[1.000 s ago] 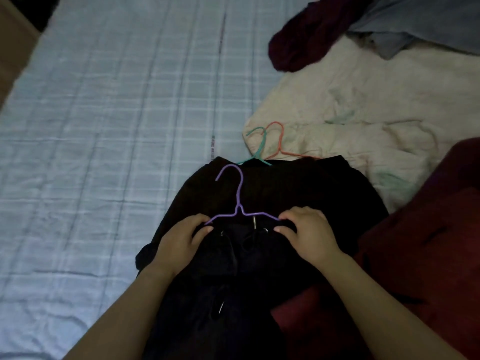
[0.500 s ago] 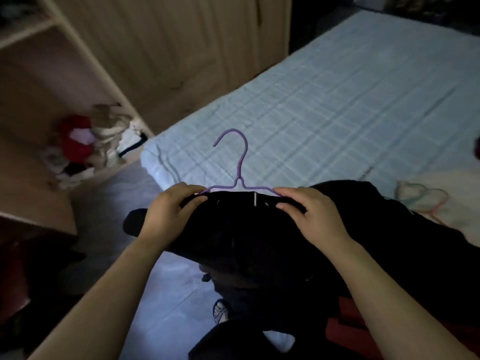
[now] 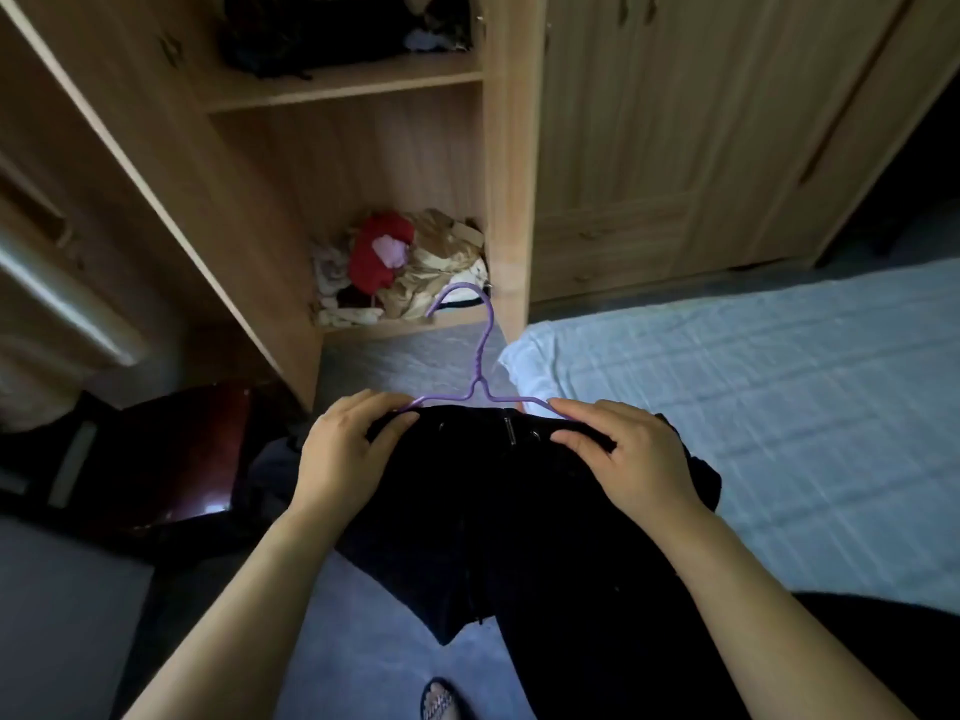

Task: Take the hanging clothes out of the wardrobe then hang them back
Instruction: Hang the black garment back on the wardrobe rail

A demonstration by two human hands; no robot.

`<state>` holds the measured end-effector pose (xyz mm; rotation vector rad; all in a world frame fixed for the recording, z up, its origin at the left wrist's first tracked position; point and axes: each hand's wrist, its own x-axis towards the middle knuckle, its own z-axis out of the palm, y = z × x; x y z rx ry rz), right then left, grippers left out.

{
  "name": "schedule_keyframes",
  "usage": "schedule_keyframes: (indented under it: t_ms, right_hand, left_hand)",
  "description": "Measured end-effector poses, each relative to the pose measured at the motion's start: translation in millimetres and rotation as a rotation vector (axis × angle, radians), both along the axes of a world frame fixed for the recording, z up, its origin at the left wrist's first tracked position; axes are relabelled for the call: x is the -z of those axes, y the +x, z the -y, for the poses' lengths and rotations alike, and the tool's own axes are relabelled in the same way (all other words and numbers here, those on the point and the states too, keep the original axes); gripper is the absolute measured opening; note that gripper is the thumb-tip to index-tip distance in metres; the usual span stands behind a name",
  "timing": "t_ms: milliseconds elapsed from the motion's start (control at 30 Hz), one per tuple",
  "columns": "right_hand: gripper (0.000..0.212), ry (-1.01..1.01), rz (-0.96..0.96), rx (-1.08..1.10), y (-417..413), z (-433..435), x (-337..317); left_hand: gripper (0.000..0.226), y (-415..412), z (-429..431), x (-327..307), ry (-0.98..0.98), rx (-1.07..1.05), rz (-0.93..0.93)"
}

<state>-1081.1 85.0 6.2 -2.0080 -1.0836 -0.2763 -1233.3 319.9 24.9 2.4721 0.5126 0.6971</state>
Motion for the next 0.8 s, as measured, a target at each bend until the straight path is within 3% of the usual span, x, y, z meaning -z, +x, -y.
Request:
schedule_keyframes:
  t_ms: [367, 633, 800]
  right_hand:
    - [0.035, 0.056, 0.068, -0.086, 72.1, -209.3, -41.1]
    - [0.04, 0.102, 0.168, -0.088, 213.0, -328.4, -50.5]
    - [0.044, 0.15, 0.212, -0.098, 331.0, -423.5, -96.6]
  left_hand:
    - [0.019, 49.4, -190.1, -30.8, 0.009, -0.075, 0.151]
    - [0.024, 203.5, -321.1, -58.6, 0.06, -0.04, 0.167]
    - [0.014, 312.9, -411.2, -103.5, 0.064, -0.04, 0.229]
